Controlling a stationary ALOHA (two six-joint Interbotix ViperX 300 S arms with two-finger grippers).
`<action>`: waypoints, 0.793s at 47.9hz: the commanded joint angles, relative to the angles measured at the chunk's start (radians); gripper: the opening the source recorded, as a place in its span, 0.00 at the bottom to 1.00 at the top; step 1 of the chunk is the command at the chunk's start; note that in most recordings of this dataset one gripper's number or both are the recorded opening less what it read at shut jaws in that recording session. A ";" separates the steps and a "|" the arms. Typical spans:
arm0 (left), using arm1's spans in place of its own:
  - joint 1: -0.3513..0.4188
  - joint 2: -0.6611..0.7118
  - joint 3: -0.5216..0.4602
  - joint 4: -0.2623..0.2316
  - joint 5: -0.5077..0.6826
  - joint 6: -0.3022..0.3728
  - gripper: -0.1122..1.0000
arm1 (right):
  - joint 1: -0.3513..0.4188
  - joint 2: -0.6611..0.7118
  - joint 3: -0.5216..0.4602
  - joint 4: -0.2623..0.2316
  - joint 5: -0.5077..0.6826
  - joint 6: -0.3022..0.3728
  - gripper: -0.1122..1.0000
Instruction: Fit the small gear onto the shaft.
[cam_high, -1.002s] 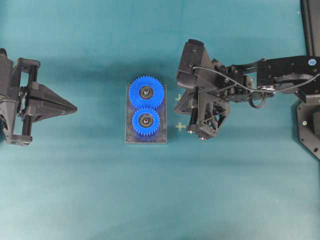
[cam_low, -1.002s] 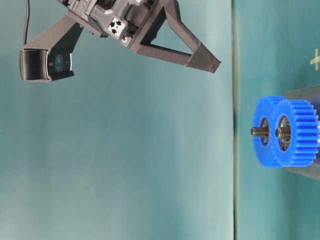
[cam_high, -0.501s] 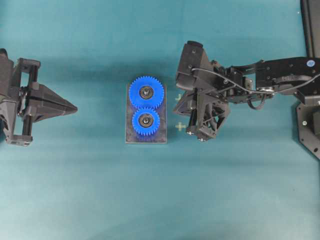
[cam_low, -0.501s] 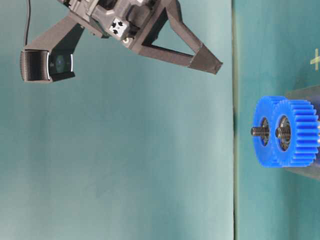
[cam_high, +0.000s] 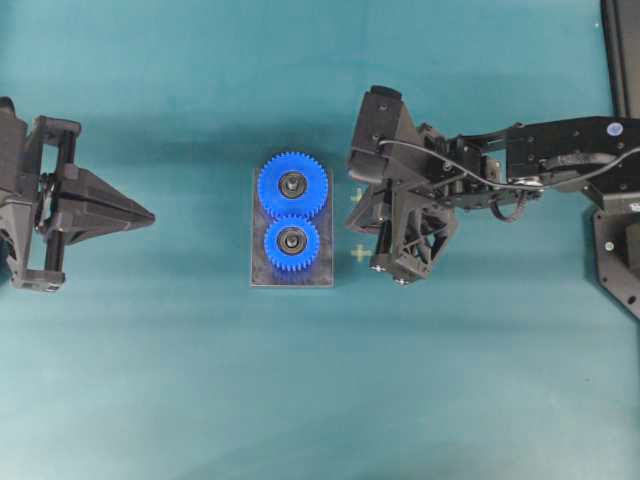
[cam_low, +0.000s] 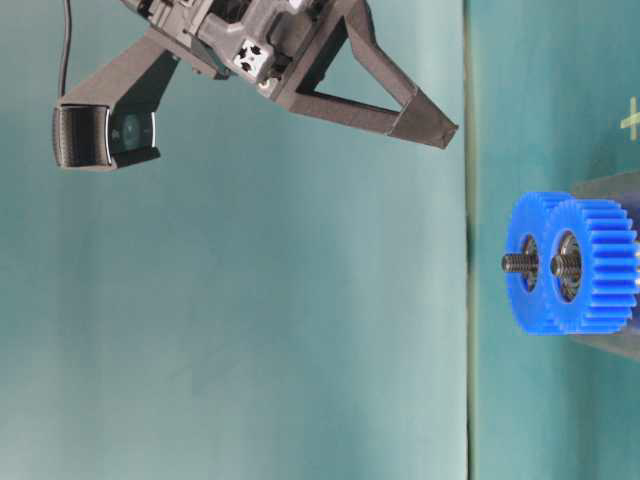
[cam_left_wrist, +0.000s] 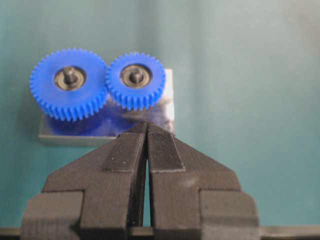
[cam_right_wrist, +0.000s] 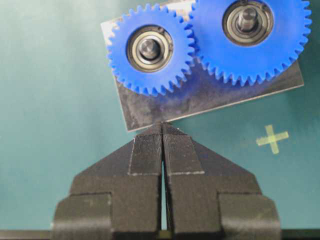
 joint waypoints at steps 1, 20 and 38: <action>0.000 0.000 -0.012 0.002 -0.009 0.000 0.10 | 0.003 -0.011 -0.020 0.002 -0.006 -0.006 0.09; 0.000 0.000 -0.015 0.002 -0.009 0.000 0.10 | 0.003 -0.011 -0.020 0.002 -0.006 -0.006 0.09; 0.000 -0.002 -0.017 0.002 -0.009 -0.002 0.10 | 0.005 -0.011 -0.020 0.002 -0.005 0.011 0.09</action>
